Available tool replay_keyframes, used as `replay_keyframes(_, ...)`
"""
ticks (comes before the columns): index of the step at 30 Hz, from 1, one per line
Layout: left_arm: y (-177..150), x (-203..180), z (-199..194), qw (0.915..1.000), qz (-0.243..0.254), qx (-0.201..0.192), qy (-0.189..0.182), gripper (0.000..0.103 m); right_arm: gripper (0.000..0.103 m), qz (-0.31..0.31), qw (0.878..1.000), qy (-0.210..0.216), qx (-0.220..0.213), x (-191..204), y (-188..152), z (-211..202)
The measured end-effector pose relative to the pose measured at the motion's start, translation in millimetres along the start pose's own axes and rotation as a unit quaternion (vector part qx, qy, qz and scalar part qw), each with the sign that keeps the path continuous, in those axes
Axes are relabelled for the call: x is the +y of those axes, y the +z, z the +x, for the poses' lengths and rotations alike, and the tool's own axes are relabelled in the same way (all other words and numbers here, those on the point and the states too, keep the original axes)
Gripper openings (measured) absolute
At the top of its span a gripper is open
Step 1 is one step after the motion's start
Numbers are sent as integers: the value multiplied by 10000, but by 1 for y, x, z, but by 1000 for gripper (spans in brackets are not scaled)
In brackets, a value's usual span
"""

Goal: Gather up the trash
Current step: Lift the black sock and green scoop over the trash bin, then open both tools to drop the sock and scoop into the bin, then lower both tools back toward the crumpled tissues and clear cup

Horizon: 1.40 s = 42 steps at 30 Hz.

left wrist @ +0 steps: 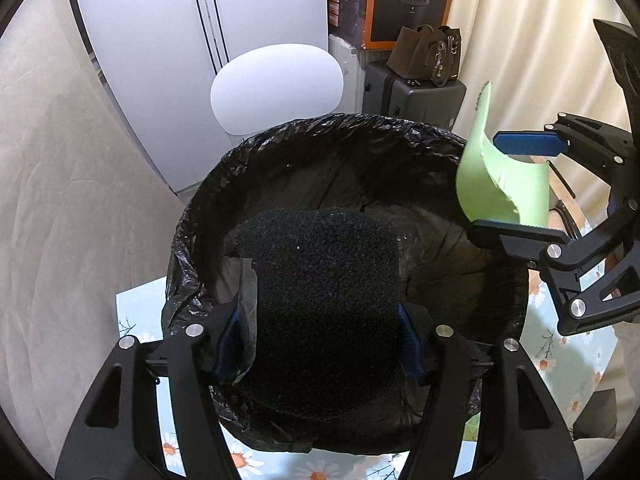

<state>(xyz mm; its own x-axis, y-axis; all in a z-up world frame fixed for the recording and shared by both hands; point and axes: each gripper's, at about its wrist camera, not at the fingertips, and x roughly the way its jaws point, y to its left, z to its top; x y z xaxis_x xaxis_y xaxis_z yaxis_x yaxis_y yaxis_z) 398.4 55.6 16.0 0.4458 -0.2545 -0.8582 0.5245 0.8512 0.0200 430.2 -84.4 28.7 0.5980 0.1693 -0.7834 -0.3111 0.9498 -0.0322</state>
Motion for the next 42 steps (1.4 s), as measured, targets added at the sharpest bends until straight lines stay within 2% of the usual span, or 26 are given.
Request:
replay_keyframes(1, -1, -1, -1, 10000, 7, -10, -26, 69, 80, 10, 10000, 39, -41, 0, 0, 0)
replay_keyframes(3, -2, -2, -8, 9999, 14, -129, 48, 83, 81, 57, 9998, 106, -148, 0, 0, -3)
replay_keyframes(5, -3, -3, -14, 9997, 33, -227, 110, 88, 88, 101, 9996, 70, -242, -1, -1, -6)
replay_keyframes(6, -4, -4, -18, 9996, 21, -247, 124, 89, 88, 100, 9995, -5, -295, -1, -1, -8)
replay_keyframes(19, -28, -23, -51, 9983, -198, -289, 466, 90, 88, 50, 9993, 1, -383, -1, -22, -35)
replay_keyframes(28, -56, -39, -68, 9976, -501, -298, 364, 96, 88, -8, 9995, 6, -311, -4, -46, -57)
replay_keyframes(42, -102, -50, -74, 9944, -1001, -217, 244, 97, 88, 15, 9999, -52, -127, -5, -85, -74)
